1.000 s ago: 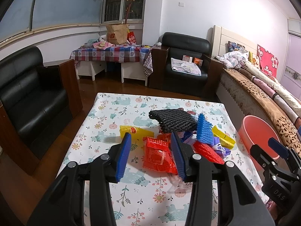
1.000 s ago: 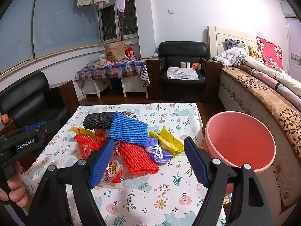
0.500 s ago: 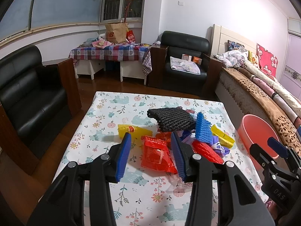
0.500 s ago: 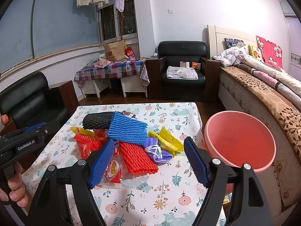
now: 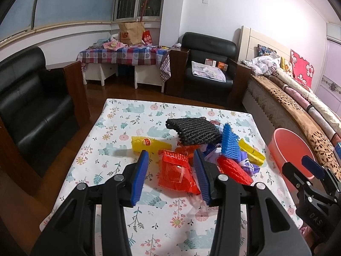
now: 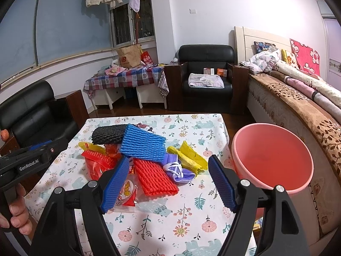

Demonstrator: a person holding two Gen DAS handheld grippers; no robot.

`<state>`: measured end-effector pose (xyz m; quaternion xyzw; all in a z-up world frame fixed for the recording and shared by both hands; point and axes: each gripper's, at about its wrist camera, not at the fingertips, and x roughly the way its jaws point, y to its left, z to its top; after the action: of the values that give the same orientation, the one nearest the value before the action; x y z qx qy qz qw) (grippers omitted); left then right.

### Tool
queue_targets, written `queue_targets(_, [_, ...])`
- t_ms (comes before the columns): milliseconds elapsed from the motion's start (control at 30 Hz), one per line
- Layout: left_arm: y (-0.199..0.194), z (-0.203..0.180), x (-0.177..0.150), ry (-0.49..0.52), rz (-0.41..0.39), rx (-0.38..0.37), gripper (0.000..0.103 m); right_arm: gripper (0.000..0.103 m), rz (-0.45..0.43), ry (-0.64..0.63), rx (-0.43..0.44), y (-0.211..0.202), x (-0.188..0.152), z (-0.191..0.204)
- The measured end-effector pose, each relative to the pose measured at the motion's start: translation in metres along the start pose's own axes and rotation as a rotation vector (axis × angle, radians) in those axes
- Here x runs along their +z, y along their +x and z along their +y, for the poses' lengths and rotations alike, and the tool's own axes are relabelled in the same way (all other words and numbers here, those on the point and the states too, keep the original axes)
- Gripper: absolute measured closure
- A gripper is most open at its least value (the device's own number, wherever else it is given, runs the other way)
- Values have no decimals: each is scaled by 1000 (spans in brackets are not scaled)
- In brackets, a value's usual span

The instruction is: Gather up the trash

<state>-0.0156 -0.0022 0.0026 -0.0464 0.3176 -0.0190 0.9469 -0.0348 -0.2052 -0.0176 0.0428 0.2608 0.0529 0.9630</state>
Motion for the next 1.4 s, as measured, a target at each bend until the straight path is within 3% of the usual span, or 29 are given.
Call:
queue_targets(400, [23,35,-19,-26,93,-84,59,28,64,12,17,20,-9,-5])
queue_targets(1033, [89,22,-6,-14,193,-167,59,28,134,13,125,49,-4,-2])
queue_targets(1133, [91,21,-8,1,195,-174,78,28,134,-6,151,54,3,8])
queue_targets(1200, [91,23,-9,-5,193,-184,83,28,136,-17,167,59,9,16])
queue_targets(1233, [89,24,-10,-9,189,-187,90,28,138,-21,178,63,12,21])
queue_targets(1400, [80,29,-11,-13,171,-224,95,35,153,-42,206,81,26,45])
